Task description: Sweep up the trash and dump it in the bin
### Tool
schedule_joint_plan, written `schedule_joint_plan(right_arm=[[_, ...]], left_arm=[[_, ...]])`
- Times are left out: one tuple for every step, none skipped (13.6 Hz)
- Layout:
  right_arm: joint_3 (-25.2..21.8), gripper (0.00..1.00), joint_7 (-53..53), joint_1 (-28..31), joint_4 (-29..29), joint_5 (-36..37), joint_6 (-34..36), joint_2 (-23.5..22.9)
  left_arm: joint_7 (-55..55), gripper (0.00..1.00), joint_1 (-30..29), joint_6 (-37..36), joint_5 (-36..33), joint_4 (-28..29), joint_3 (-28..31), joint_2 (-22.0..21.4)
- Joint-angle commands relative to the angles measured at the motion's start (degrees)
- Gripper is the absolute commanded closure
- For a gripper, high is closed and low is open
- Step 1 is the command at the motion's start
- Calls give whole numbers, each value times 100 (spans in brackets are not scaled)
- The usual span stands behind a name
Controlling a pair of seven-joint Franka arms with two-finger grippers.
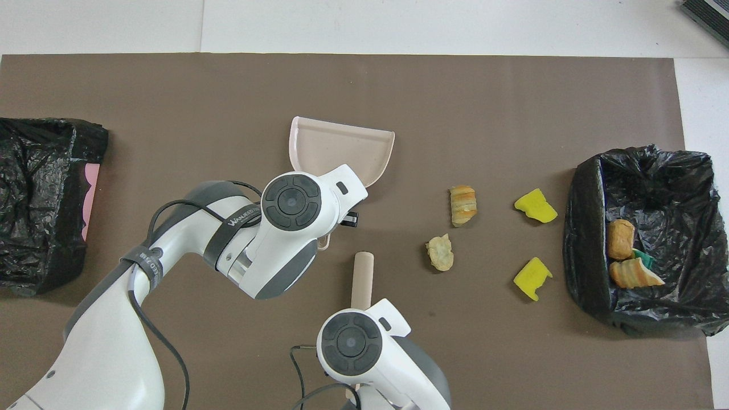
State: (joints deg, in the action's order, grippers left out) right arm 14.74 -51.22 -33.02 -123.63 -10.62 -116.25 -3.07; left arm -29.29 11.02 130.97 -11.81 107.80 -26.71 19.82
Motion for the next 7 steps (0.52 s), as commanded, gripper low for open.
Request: schedule_joint_plan(right_arm=[[12, 100, 454, 558, 23, -159, 557, 464], [12, 100, 481, 778, 163, -98, 812, 483], [12, 100, 481, 989, 312, -63, 1075, 483], [3, 100, 481, 1252, 400, -28, 1321, 492], [3, 100, 481, 1463, 401, 112, 1489, 527], [3, 100, 481, 1587, 393, 331, 1613, 536], [3, 100, 490, 1763, 392, 524, 1736, 527]], left_arm=[[377, 96, -12, -1, -111, 22, 43, -170], [563, 97, -55, -115, -111, 22, 52, -275], [817, 97, -108, -273, -111, 22, 52, -372], [1333, 98, -187, -544, -102, 22, 52, -486], [1903, 98, -196, -869, -102, 31, 78, -644], [2562, 98, -266, -1115, -102, 31, 104, -759], [3204, 98, -423, -1318, -94, 40, 104, -838]])
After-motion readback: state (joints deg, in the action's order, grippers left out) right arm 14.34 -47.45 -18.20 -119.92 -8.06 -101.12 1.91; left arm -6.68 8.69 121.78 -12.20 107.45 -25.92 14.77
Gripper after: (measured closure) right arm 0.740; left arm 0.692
